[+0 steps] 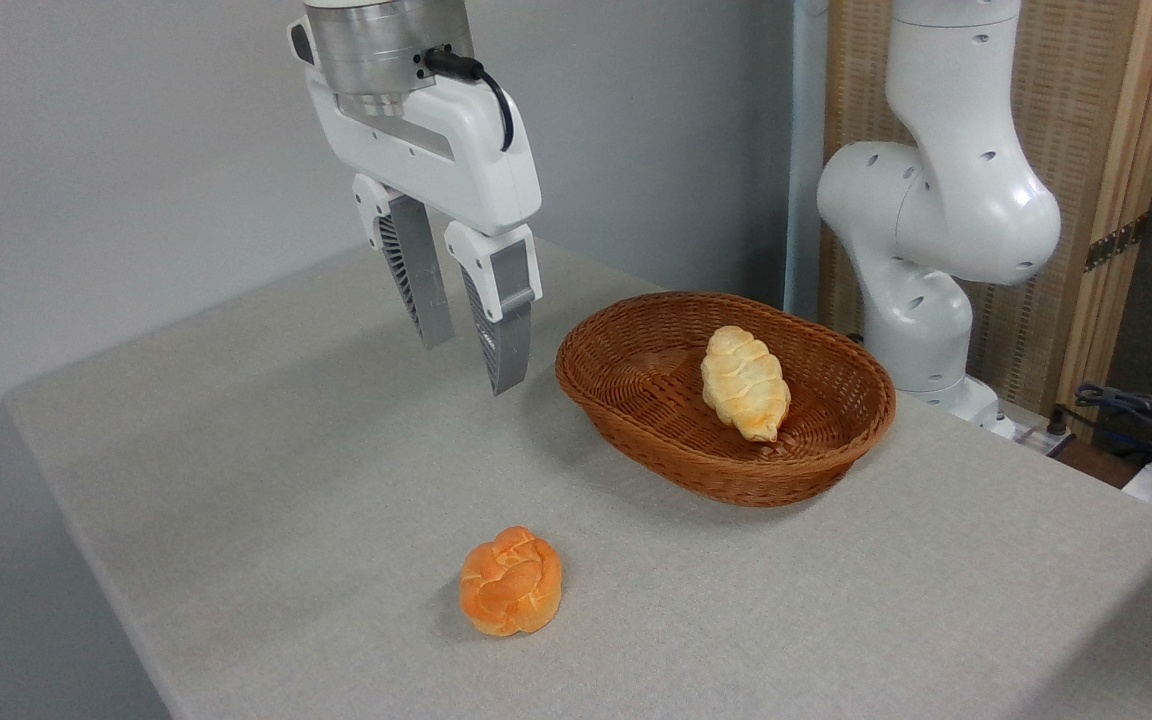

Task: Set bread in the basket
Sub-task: 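Lower the open gripper toward the orange bread roll on the table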

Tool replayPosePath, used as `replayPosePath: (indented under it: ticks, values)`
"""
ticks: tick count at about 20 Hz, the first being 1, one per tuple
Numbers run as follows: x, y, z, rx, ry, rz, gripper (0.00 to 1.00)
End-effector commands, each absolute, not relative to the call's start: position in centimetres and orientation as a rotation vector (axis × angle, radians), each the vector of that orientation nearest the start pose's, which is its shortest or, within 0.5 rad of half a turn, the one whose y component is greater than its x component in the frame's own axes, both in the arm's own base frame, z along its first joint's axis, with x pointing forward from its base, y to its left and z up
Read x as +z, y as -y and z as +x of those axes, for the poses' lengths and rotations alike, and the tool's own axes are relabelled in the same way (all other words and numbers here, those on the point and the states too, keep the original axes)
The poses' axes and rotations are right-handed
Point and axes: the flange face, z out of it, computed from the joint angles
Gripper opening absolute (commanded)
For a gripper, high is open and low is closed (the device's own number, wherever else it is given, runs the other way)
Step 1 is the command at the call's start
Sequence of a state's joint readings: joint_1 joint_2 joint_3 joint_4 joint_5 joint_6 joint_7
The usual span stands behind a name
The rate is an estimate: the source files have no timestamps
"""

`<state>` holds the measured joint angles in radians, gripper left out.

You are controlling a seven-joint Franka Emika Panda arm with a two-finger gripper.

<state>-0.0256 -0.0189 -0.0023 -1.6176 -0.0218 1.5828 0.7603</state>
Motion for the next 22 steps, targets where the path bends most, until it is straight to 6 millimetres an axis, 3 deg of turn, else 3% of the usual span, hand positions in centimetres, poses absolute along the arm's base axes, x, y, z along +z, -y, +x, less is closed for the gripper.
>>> replayPosePath:
  ticks: [1,14,18,22]
  values:
    - [61.8,1.3,55.0,0.030,-1.192,-2.927,1.00]
    - [61.0,1.3,55.0,-0.062,-1.177,-2.908,1.00]
    - [57.7,0.5,53.1,-0.138,-1.162,-2.889,1.00]
    - [54.1,-0.7,52.9,-0.139,-1.180,-2.832,1.00]
